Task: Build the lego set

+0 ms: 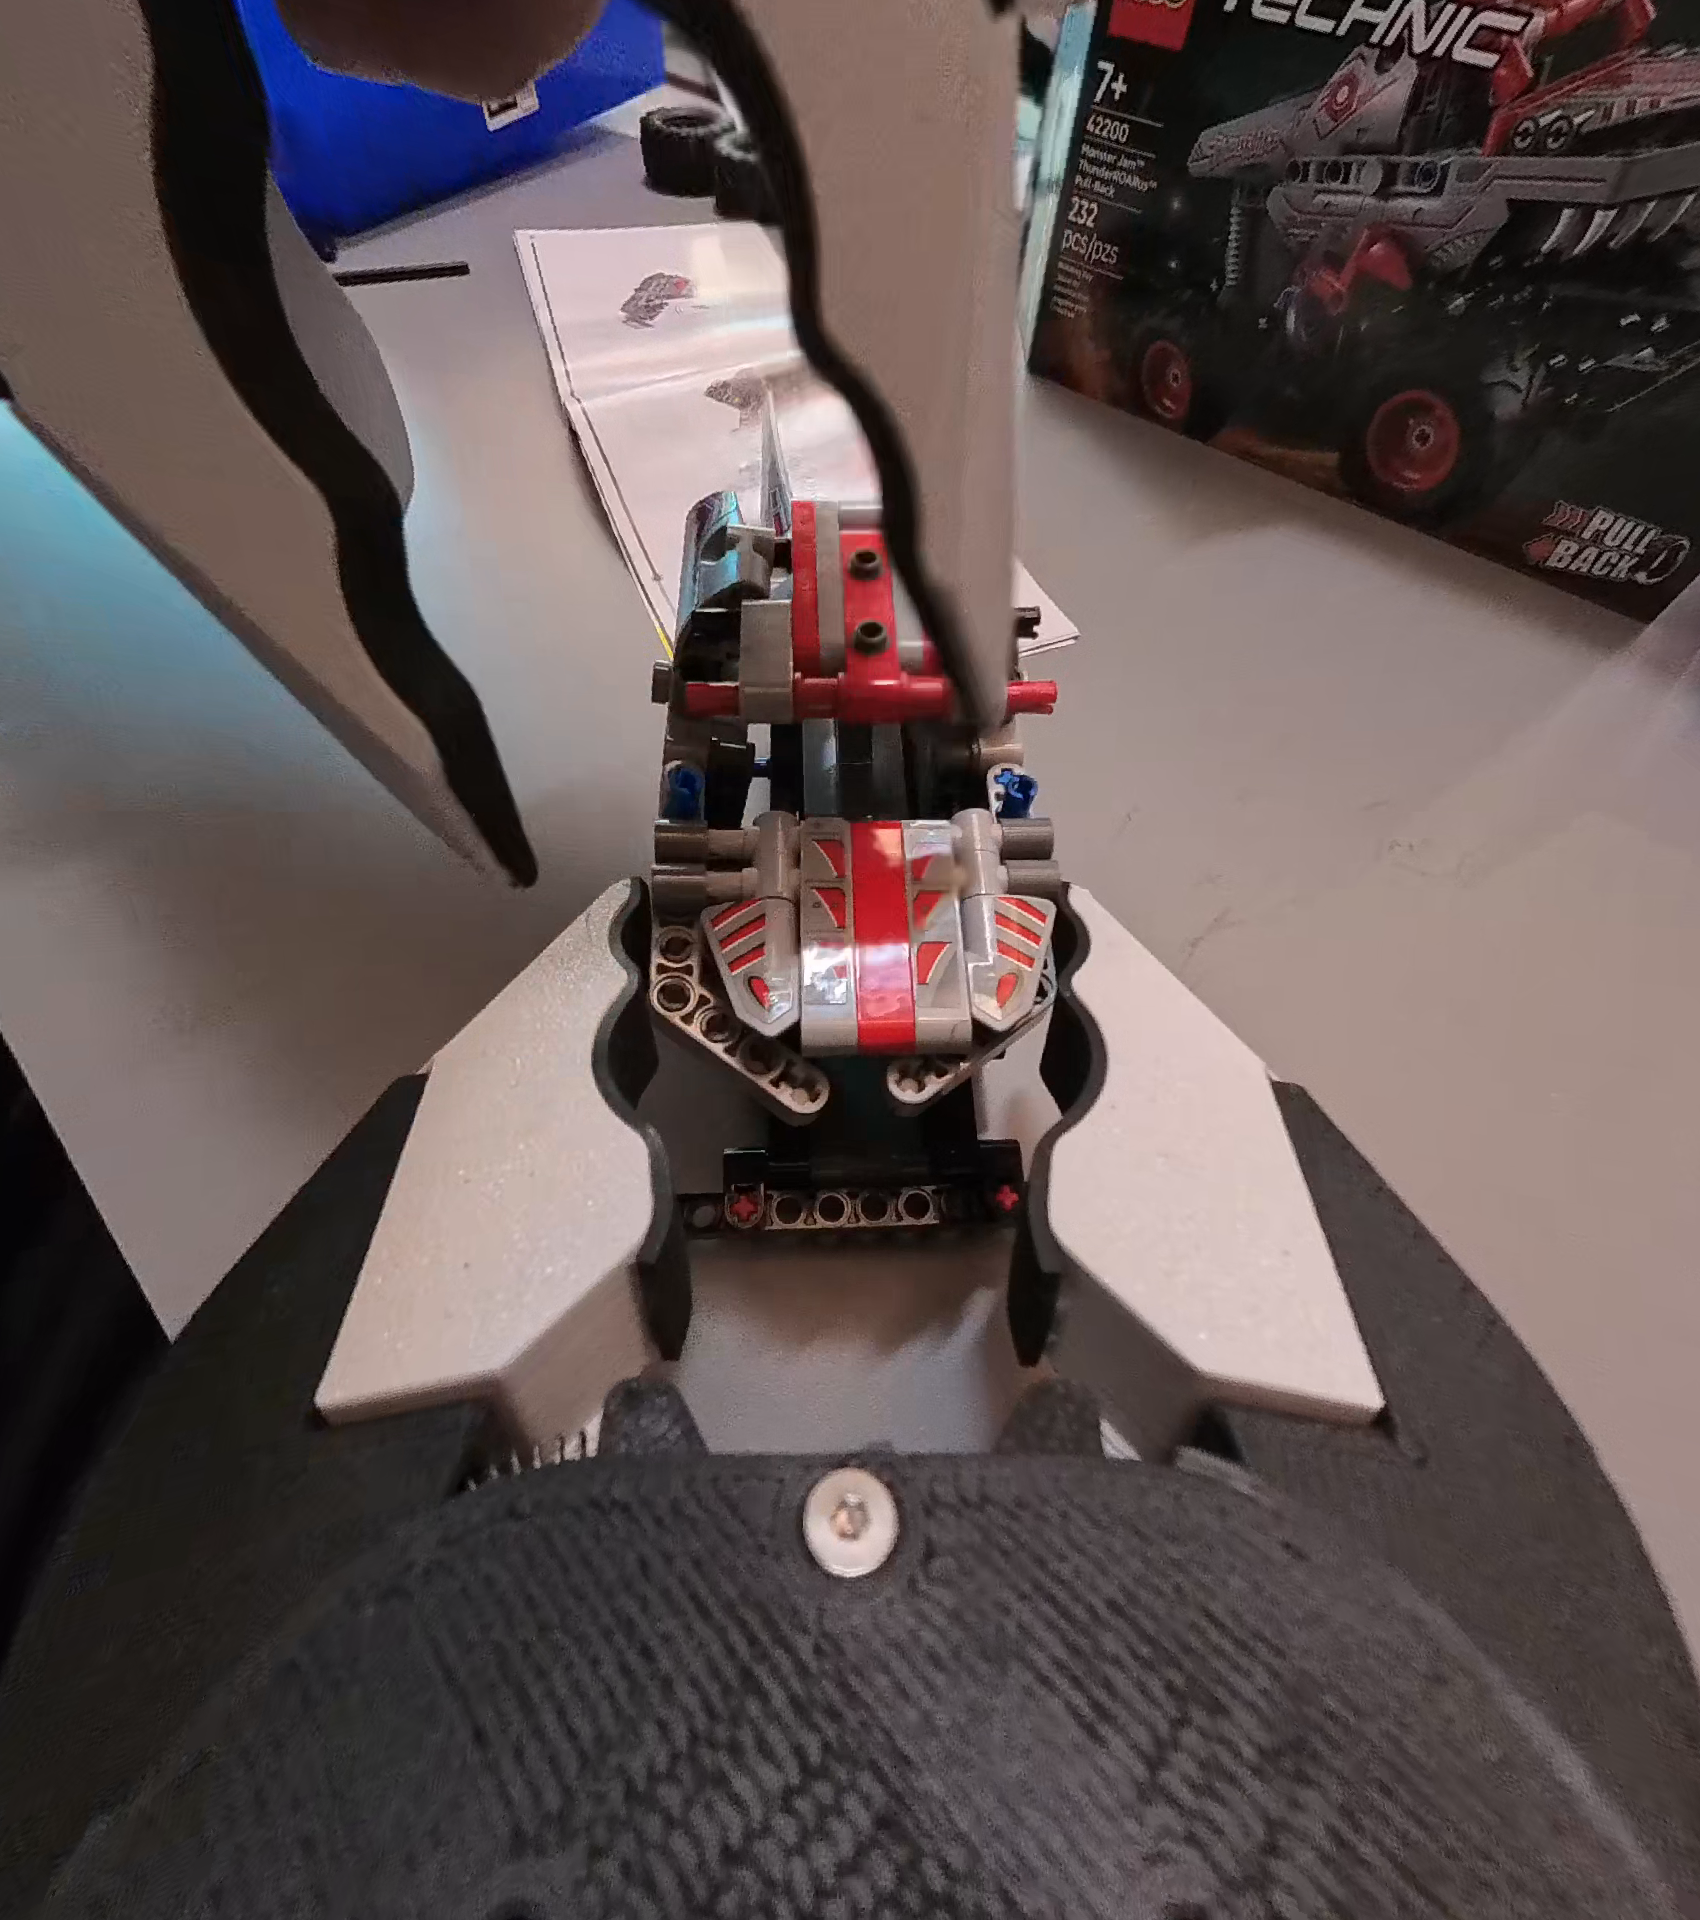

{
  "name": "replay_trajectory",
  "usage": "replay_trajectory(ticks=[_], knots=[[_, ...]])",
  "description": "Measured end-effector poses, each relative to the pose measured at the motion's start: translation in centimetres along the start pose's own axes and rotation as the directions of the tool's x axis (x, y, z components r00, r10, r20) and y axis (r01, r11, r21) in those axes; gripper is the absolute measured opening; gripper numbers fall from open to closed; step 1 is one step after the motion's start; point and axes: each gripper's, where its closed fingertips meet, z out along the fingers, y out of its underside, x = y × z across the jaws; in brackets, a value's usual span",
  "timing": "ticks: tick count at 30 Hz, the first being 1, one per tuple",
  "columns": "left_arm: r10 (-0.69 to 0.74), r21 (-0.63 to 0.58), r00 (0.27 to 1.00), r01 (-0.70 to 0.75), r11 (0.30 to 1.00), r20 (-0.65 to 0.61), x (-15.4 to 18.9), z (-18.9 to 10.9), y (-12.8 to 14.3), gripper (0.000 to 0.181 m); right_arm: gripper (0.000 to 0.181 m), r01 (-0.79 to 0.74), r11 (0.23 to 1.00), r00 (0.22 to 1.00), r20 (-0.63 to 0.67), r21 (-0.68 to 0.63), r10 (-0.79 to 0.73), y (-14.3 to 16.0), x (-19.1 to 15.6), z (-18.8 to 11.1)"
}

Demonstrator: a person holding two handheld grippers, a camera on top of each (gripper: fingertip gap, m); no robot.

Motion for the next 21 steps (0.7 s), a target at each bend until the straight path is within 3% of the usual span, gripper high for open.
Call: replay_trajectory(ticks=[3,6,9,21], knots=[[-0.127,0.092,0.980,0.114,0.989,0.153,-1.2,-0.4,1.0,0.091,0.075,0.004,1.000,1.000,-0.006,0.001,-0.004,0.0,0.0,-0.1],[-0.281,0.231,0.937,0.232,0.945,0.209,-2.1,-0.3,2.2,0.092,0.075,0.005,1.000,1.000,-0.002,0.003,-0.005,0.0,0.0,-0.1],[-0.383,0.235,0.907,0.340,0.911,0.175,-2.0,1.0,4.4,0.101,0.076,0.009,1.000,1.000,0.006,0.005,-0.009,-0.1,-0.2,-0.1],[-0.344,0.441,0.939,0.319,0.839,-0.024,-1.4,0.6,2.8,0.097,0.075,0.013,1.000,1.000,0.024,0.003,-0.013,0.0,-0.5,-0.1]])
